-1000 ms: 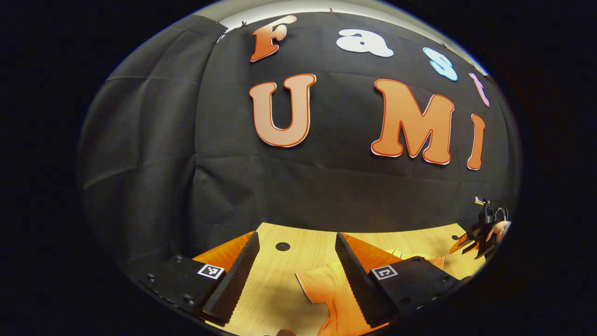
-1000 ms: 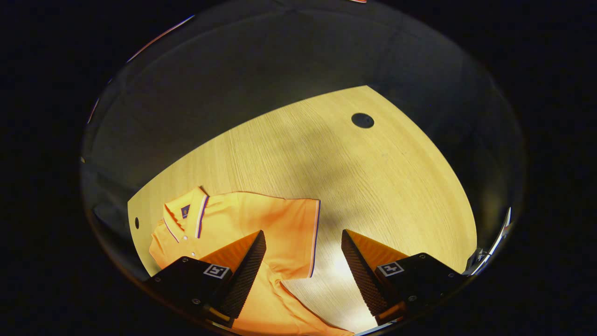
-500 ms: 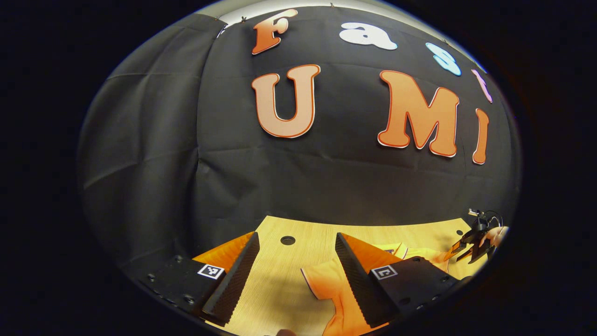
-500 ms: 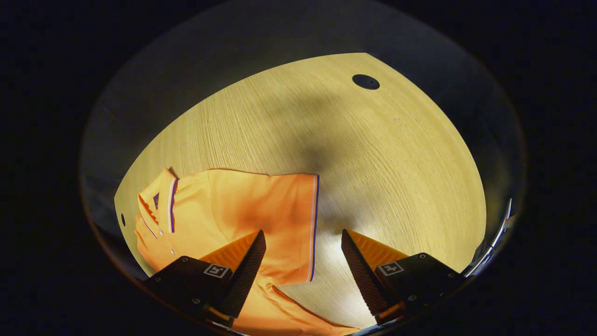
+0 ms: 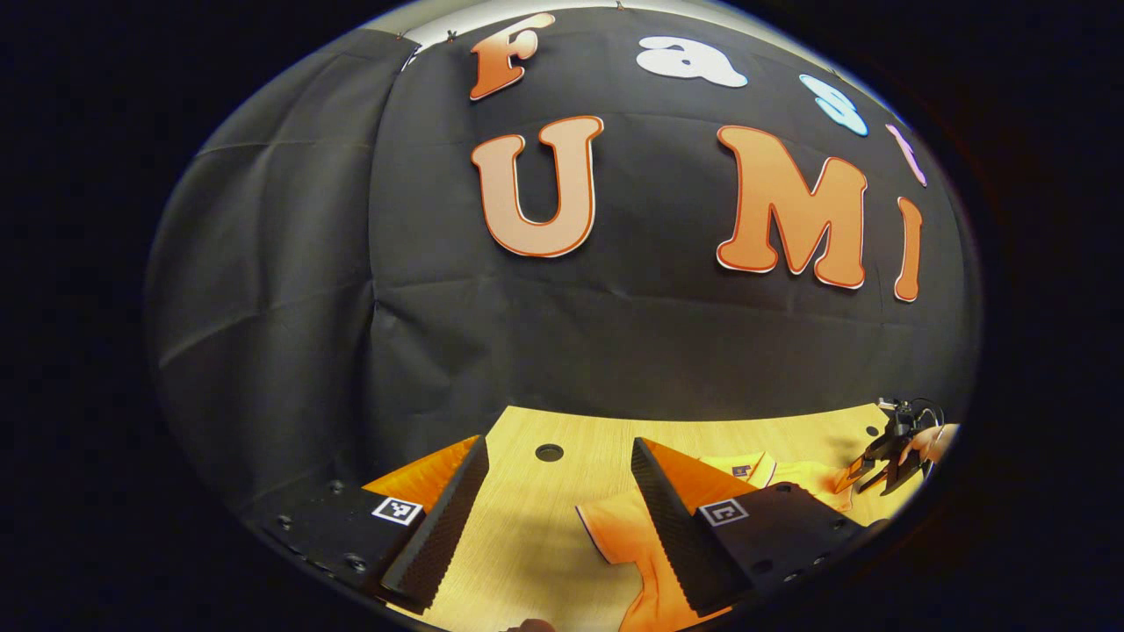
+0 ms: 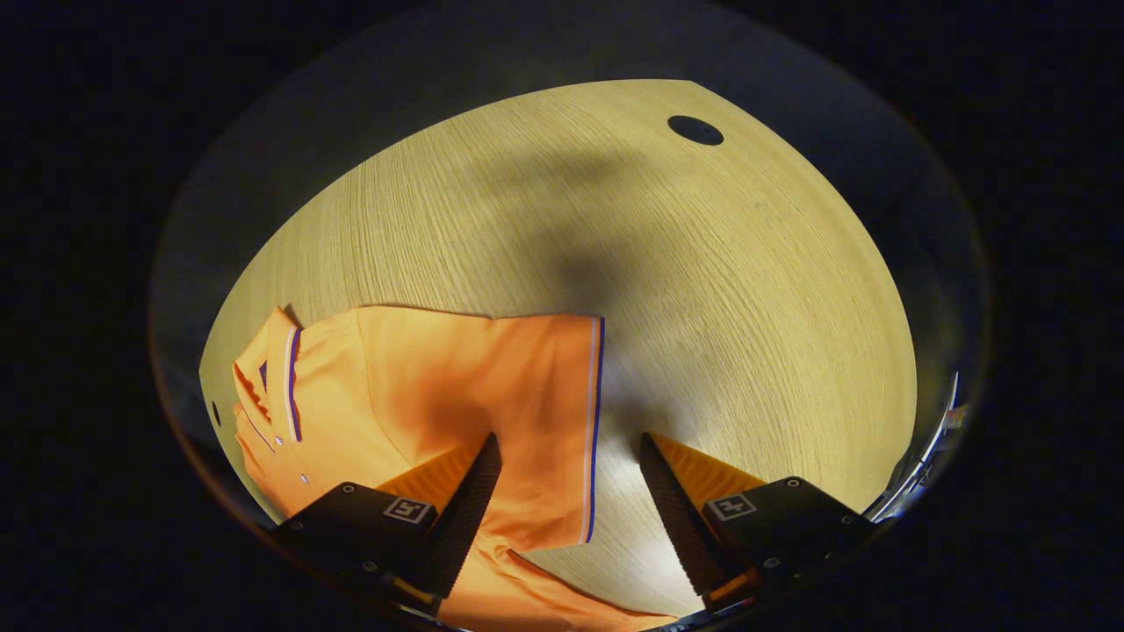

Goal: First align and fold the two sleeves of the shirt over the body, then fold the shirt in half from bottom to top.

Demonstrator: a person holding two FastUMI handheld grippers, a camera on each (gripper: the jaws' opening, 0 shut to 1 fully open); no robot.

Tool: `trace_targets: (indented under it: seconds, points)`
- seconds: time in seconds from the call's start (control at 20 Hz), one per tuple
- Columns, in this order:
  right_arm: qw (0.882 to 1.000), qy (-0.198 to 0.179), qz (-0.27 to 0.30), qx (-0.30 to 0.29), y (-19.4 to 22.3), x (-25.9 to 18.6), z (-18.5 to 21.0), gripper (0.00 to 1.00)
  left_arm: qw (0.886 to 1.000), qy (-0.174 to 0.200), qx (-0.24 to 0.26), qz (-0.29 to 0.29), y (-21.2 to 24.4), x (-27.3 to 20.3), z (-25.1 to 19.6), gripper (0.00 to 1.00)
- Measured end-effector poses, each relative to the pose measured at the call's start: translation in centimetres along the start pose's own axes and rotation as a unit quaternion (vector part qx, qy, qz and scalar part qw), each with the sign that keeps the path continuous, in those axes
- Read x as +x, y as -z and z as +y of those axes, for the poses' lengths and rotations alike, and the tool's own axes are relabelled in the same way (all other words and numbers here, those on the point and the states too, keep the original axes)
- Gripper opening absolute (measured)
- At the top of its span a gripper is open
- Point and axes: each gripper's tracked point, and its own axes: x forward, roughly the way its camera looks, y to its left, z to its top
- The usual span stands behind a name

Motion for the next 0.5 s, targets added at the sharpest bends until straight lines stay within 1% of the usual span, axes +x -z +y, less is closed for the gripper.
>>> trace_targets:
  seconds: [0.2,0.3,0.35,0.4,0.45,0.5]
  points:
    - [1.000,0.002,0.001,0.002,-0.1,0.0,0.1,0.98,1.000,0.000,-0.008,-0.006,-0.2,0.2,0.1,0.98]
    - [1.000,0.002,0.000,-0.002,-0.1,0.0,-0.1,0.96,1.000,0.005,-0.016,0.005,0.5,0.2,0.1,0.98]
    - [1.000,0.002,0.000,-0.003,-0.2,0.0,-0.1,0.87,1.000,0.005,-0.021,0.010,0.9,0.2,0.3,0.98]
    - [1.000,0.001,-0.001,-0.001,-0.2,-0.1,-0.2,0.79,1.000,0.001,-0.024,0.014,1.2,0.1,0.7,0.98]
    - [1.000,0.001,0.002,-0.001,-0.1,-0.2,-0.1,0.65,1.000,-0.006,-0.027,0.015,1.4,0.1,1.3,0.98]
    - [1.000,-0.001,0.002,-0.004,0.0,-0.2,-0.1,0.55,0.999,-0.013,-0.028,0.016,1.4,0.0,1.9,0.96]
